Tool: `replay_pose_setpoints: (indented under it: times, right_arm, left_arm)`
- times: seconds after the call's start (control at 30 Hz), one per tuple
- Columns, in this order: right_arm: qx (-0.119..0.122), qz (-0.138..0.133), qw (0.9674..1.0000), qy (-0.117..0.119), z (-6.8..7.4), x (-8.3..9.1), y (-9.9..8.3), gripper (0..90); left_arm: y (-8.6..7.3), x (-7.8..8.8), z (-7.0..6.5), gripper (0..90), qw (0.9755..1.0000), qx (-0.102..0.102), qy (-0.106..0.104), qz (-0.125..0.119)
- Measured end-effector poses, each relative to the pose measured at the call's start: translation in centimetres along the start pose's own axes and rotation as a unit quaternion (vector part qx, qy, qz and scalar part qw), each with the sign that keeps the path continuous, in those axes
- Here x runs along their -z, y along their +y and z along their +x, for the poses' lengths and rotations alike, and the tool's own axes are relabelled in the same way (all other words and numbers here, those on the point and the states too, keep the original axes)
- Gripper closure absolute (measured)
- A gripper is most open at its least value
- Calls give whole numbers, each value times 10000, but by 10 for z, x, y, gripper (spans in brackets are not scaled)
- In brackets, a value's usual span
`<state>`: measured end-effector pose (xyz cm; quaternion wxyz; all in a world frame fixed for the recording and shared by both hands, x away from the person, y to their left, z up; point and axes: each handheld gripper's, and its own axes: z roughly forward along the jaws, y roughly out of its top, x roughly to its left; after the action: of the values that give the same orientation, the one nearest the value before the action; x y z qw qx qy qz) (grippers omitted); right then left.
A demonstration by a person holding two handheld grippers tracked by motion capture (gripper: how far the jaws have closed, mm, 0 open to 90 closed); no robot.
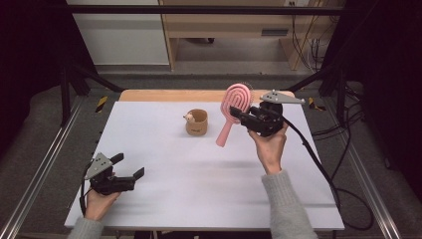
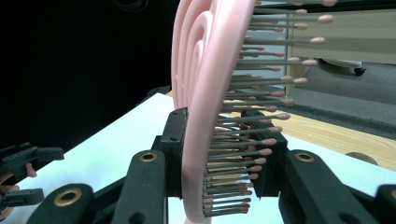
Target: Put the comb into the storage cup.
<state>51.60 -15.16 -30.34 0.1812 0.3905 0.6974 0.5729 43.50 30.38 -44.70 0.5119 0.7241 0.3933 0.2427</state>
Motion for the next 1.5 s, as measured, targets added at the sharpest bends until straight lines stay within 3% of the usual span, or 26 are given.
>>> replay_pose_setpoints:
  times: [1.5]
  right_arm:
    - [294, 127, 9991, -280, 4, -63, 32, 642]
  left_arm:
    - [-3, 2, 7, 20, 10000, 32, 34, 40]
